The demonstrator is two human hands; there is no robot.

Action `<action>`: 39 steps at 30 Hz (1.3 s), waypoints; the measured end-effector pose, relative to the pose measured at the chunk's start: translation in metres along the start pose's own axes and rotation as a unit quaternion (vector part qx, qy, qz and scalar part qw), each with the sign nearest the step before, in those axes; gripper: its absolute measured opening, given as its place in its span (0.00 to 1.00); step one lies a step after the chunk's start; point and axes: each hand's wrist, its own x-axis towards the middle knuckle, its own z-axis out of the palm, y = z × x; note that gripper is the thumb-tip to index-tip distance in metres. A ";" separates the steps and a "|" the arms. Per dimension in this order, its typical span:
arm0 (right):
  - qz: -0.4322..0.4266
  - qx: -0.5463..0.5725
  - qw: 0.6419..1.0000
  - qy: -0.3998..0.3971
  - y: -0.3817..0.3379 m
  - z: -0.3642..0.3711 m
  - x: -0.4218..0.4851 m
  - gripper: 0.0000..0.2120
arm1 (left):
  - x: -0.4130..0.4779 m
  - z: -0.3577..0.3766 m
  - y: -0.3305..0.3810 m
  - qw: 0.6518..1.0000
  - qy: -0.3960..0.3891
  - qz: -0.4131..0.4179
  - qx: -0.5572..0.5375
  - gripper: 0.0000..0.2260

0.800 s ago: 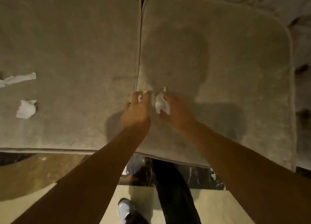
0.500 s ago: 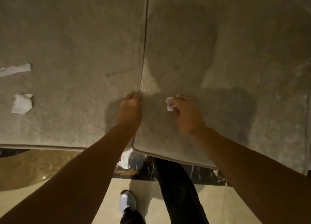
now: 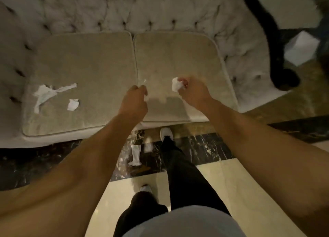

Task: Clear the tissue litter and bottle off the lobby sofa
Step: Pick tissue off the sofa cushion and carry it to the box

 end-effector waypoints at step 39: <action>0.291 -0.051 0.936 0.190 0.621 -0.576 -0.333 0.07 | -0.100 0.348 0.862 0.864 -0.214 0.428 0.155 0.07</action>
